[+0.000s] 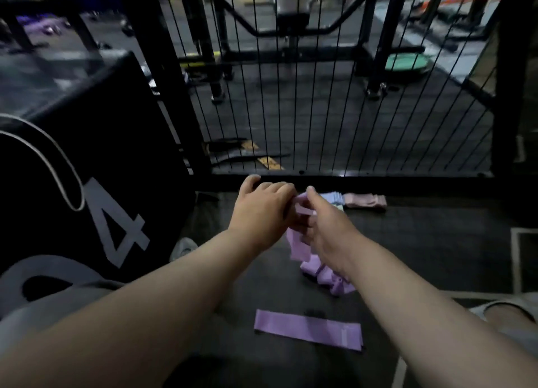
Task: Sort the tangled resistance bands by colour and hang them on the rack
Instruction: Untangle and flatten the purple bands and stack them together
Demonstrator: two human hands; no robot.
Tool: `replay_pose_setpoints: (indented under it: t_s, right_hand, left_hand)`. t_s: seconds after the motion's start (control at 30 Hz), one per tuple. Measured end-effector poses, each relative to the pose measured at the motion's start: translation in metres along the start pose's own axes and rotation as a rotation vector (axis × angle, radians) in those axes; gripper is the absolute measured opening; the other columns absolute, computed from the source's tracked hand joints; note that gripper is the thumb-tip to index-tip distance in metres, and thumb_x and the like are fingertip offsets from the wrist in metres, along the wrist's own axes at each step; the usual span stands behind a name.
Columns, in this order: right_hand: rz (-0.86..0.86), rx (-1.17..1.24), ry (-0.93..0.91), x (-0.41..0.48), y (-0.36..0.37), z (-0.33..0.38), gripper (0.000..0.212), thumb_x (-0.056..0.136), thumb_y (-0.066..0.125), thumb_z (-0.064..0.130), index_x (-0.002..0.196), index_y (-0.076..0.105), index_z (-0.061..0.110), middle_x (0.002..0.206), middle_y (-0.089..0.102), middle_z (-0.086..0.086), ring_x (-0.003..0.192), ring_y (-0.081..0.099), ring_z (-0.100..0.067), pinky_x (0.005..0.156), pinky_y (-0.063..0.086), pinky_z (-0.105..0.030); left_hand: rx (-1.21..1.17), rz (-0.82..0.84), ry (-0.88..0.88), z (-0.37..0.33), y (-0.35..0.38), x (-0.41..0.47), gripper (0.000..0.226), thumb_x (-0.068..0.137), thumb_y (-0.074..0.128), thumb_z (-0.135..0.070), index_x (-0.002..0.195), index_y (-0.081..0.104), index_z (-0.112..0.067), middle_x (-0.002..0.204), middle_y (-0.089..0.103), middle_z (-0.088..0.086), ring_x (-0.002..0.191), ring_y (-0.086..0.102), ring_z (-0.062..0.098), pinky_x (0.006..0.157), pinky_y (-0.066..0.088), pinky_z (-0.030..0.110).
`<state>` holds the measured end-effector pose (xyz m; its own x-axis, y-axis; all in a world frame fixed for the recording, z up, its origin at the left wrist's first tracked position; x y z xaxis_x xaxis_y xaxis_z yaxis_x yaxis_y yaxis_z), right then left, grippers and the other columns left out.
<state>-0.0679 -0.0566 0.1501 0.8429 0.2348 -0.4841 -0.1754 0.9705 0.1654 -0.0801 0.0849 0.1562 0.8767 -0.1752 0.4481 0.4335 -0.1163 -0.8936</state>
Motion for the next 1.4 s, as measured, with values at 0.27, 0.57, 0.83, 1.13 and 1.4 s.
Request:
replay_pose_setpoints:
  t_s: [0.27,0.57,0.83,1.13,1.4]
  right_hand:
    - [-0.016,0.040,-0.257,-0.092,0.000,0.048,0.035,0.104,0.046,0.013,0.079,0.068,0.003,0.089,0.074,-0.014,0.078,0.071,-0.019,0.053,0.049,-0.017]
    - [-0.097,-0.426,-0.538,-0.161,-0.023,0.082,0.019,0.097,0.064,0.027,0.092,0.069,0.009,0.085,0.074,-0.010,0.073,0.068,-0.021,0.071,0.058,-0.038]
    - [-0.002,-0.497,-0.600,-0.184,-0.034,0.095,0.007,0.095,0.068,0.020,0.095,0.071,0.014,0.086,0.076,-0.005,0.077,0.071,-0.010,0.065,0.056,-0.020]
    - [-0.084,-0.380,-0.684,-0.182,-0.040,0.087,0.020,0.095,0.066,0.008,0.112,0.069,0.017,0.098,0.074,0.000,0.088,0.069,-0.007,0.071,0.052,-0.015]
    - [-0.040,-0.140,-0.617,-0.184,-0.039,0.092,0.016,0.097,0.061,0.002,0.107,0.067,0.012,0.098,0.073,-0.008,0.078,0.070,-0.012,0.064,0.057,-0.024]
  left_hand:
    - [-0.228,-0.144,-0.092,-0.035,-0.081,-0.024,0.014,0.091,0.050,-0.033,0.096,0.061,-0.027,0.090,0.068,-0.011,0.089,0.062,0.015,0.094,0.031,0.028]
    - [-1.243,0.192,-0.226,-0.086,-0.131,-0.046,0.037,0.094,0.064,-0.029,0.122,0.046,-0.014,0.107,0.065,-0.001,0.095,0.062,0.009,0.086,0.052,0.032]
    - [-1.647,0.047,-0.523,-0.099,-0.142,-0.041,0.029,0.093,0.070,-0.009,0.118,0.061,0.002,0.100,0.070,0.022,0.090,0.068,0.025,0.083,0.057,0.032]
    - [-1.728,0.117,-0.552,-0.107,-0.142,-0.043,0.027,0.082,0.072,-0.008,0.107,0.061,-0.004,0.095,0.065,0.017,0.079,0.063,0.024,0.074,0.051,0.034]
    - [-1.775,0.070,-0.507,-0.098,-0.138,-0.043,0.028,0.082,0.069,-0.014,0.107,0.066,-0.002,0.096,0.067,0.017,0.087,0.063,0.026,0.081,0.051,0.034]
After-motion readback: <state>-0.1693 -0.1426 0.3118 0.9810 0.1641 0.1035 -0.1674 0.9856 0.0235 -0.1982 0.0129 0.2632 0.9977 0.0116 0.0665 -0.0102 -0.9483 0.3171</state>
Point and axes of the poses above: each hand's wrist, its own x-axis towards the middle knuckle, its own y-axis out of the palm, z = x × y, the point moved 1 cm from there along x, towards the middle knuckle
